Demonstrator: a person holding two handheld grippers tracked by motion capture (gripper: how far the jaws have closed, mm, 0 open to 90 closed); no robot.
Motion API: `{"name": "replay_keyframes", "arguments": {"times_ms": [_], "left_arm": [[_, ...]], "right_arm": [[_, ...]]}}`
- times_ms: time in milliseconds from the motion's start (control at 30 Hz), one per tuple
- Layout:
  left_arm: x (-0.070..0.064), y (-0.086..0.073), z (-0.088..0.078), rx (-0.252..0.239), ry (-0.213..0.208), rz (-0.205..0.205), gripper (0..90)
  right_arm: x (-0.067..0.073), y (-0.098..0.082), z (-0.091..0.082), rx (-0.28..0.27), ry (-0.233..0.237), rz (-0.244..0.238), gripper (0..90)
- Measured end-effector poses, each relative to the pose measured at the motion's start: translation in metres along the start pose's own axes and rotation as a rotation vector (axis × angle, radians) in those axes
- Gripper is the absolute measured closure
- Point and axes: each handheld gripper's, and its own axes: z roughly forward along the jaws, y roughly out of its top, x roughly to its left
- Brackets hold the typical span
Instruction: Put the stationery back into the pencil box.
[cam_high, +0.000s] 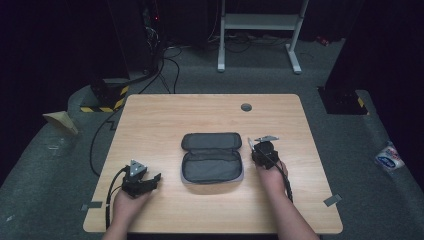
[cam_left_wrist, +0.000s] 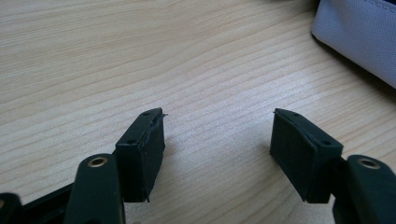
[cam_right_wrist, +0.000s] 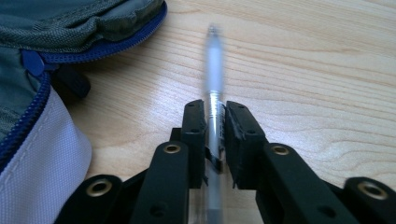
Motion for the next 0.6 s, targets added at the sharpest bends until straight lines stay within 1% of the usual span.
{"name": "replay_keyframes", "arguments": {"times_ms": [33,167,367,400,500,600], "left_arm": [[0.000,0.000,0.000,0.000,0.000,-0.001,35.3],[0.000,0.000,0.000,0.000,0.000,0.000,35.3],[0.000,0.000,0.000,0.000,0.000,-0.001,35.3],[0.000,0.000,0.000,0.000,0.000,-0.001,35.3],[0.000,0.000,0.000,0.000,0.000,-0.001,35.3],[0.000,0.000,0.000,0.000,0.000,0.000,35.2]], "right_arm": [[0.000,0.000,0.000,0.002,0.004,0.008,78.0],[0.000,0.000,0.000,0.004,0.003,-0.010,78.2],[0.000,0.001,-0.002,0.009,-0.001,-0.009,78.5],[0.000,0.001,-0.003,0.001,-0.001,-0.016,78.5],[-0.002,0.002,-0.009,-0.011,-0.001,-0.019,78.5],[-0.004,0.003,-0.014,-0.023,0.014,-0.020,78.5]]}}
